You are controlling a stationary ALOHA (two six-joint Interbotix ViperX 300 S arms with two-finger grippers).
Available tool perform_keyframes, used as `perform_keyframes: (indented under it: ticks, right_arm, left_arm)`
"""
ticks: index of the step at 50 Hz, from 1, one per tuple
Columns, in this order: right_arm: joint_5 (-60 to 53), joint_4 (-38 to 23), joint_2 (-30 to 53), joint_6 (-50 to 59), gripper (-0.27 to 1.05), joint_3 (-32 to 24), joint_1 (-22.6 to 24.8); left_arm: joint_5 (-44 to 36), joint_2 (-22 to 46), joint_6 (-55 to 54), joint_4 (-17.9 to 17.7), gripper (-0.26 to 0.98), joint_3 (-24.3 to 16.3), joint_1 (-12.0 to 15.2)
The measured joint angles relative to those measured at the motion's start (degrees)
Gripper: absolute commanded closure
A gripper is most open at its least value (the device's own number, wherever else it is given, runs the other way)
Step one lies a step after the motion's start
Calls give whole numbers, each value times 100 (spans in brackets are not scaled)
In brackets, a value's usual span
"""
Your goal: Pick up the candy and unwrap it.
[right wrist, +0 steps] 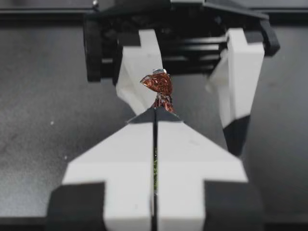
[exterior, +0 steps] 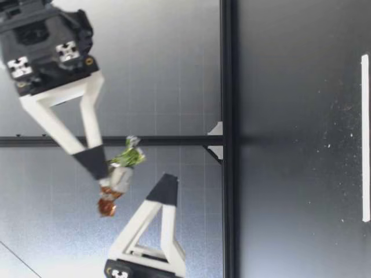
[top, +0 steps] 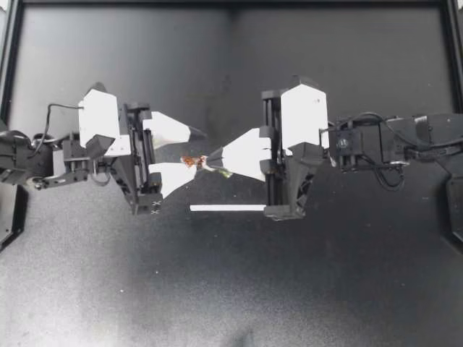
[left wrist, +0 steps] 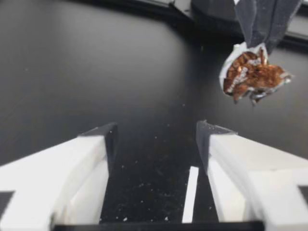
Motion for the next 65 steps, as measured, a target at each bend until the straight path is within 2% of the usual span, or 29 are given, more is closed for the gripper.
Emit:
perform_keyframes:
  ticks: [11,35,47,54,65]
  right_arm:
    - [0,9,0,18,96,70,-105]
    - [-26,26,35,141,96,70,-97]
    - [-44,26,35,149,96,70,-26]
    - [-44,35,35,220,96,79,0]
    - [-44,26,9,193,96,158,0]
  left_arm:
    - [18,-237,18,396,17,0,-176]
    - [-185,-185,0,264,17,-158,-97]
    - [-220,18,0,193,18,-167,18]
    - [-220,167,-18,53,18,-158,176]
    - [-193,272,-9,44,18,-97,193]
